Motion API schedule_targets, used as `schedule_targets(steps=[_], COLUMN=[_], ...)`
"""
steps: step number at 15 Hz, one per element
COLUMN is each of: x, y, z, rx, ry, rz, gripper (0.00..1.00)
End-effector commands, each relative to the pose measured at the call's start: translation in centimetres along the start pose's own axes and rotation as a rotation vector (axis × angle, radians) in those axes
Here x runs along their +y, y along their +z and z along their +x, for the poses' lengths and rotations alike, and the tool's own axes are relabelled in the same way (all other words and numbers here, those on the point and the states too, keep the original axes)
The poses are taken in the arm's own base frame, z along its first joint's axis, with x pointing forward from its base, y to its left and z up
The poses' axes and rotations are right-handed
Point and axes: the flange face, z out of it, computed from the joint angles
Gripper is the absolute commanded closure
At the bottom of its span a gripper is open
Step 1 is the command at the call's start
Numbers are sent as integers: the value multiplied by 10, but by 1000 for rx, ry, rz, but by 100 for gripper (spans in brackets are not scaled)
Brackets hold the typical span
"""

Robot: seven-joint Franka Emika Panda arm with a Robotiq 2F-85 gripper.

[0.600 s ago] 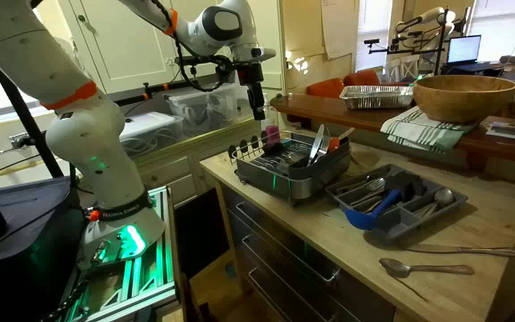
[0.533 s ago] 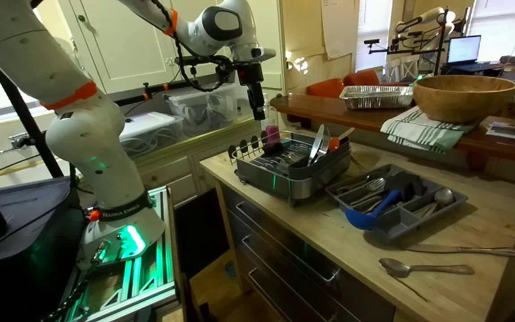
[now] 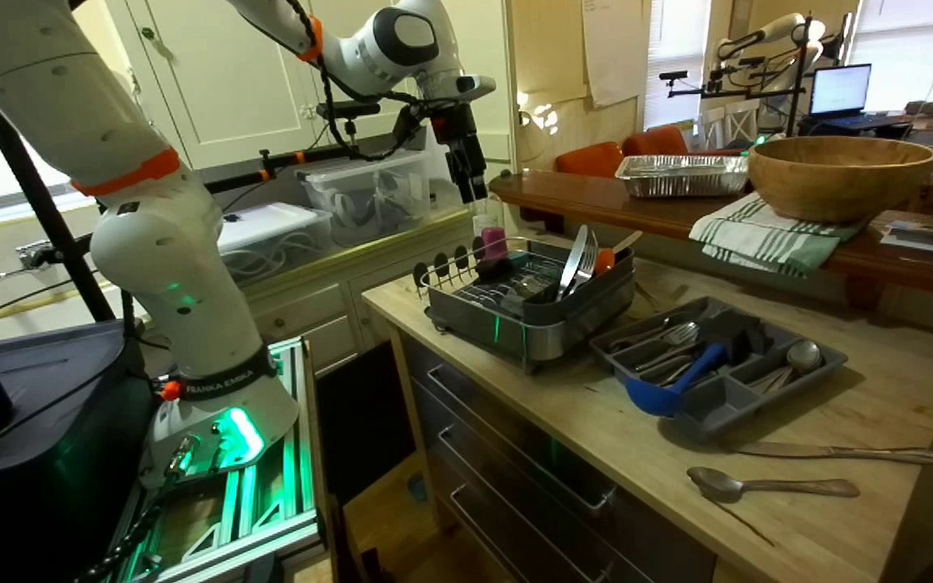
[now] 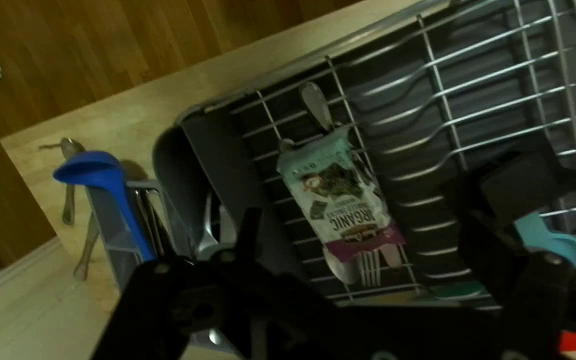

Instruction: Move the pink cup to the right section of the plate rack

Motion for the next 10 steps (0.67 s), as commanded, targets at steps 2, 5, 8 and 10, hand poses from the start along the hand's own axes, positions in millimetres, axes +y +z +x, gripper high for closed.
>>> schedule_targets(steps=[2, 5, 8, 10], x=[-70, -105, -141, -155], y=[-17, -26, -30, -33], z=[43, 67, 80, 83], rx=[55, 87, 88, 84], ry=[-154, -242, -418, -524], rz=[-4, 41, 83, 42], gripper=[0, 0, 0, 0])
